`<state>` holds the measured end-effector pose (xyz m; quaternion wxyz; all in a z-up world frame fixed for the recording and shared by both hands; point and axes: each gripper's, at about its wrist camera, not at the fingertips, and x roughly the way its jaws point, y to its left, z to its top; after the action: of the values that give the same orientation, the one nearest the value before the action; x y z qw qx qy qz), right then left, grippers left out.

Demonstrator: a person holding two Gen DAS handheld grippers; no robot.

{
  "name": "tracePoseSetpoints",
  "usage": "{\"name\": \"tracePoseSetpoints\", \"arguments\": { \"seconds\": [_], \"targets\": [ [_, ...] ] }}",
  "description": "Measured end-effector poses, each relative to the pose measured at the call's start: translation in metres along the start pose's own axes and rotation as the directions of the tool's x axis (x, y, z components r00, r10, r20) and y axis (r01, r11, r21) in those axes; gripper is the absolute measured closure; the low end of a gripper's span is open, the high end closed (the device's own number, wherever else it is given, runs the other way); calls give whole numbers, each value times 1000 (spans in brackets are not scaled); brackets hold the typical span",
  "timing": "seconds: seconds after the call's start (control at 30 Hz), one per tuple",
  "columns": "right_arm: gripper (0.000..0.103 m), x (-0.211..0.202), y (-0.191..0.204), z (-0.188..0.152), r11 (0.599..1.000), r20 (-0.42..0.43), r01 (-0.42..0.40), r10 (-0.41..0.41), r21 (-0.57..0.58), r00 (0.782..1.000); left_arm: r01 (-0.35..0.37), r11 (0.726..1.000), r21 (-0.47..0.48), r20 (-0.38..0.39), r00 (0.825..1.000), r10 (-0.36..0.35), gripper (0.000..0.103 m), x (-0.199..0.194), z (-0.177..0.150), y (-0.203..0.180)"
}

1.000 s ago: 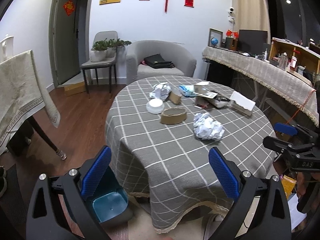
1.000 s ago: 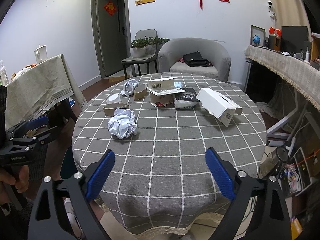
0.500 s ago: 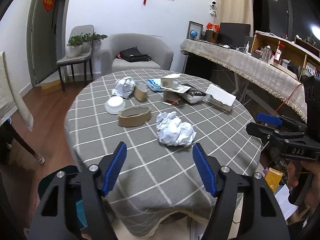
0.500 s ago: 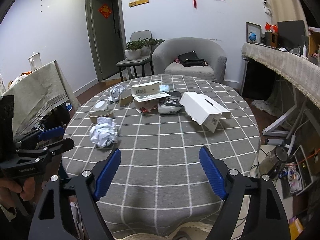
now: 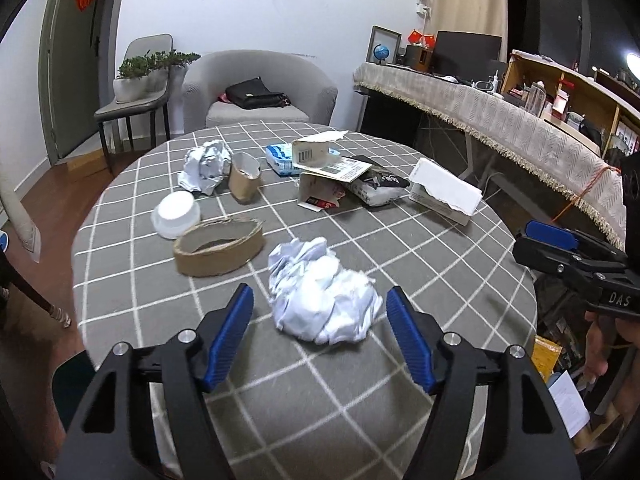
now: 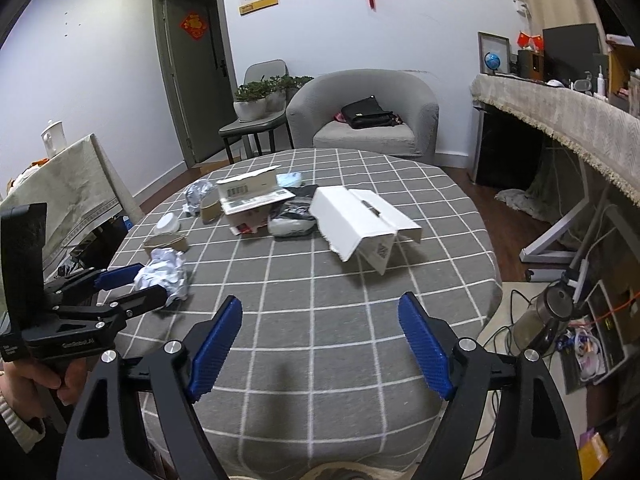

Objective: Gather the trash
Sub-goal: 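Grasp the crumpled white paper with the left tool while the right tool grasps the white box, then carry the paper and box to the teal bin and release the paper with the left tool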

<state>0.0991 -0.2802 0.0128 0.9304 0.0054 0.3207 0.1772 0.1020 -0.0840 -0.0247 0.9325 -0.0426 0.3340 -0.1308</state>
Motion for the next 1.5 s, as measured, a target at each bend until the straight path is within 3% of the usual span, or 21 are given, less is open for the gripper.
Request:
{"name": "tracePoseSetpoints", "arguments": {
  "seconds": [0.17, 0.27, 0.67, 1.07, 1.5],
  "targets": [
    [37, 9, -18, 5, 998, -8, -36, 36, 48, 999, -6, 1000, 4, -5, 1000, 6, 35, 12, 8, -3],
    [44, 16, -29, 10, 996, -6, -42, 43, 79, 999, -5, 1000, 7, -13, 1000, 5, 44, 20, 11, -3],
    [44, 46, -53, 29, 977, -15, -105, 110, 187, 994, 89, 996, 6, -41, 995, -89, 46, 25, 17, 0],
    [44, 80, -45, 55, 982, -46, -87, 96, 169, 994, 134, 991, 25, -40, 990, -133, 46, 25, 23, 10],
    [70, 94, -28, 67, 985, -53, -111, 119, 133, 991, 139, 990, 4, -45, 989, -138, 46, 23, 29, 26]
  ]
}}
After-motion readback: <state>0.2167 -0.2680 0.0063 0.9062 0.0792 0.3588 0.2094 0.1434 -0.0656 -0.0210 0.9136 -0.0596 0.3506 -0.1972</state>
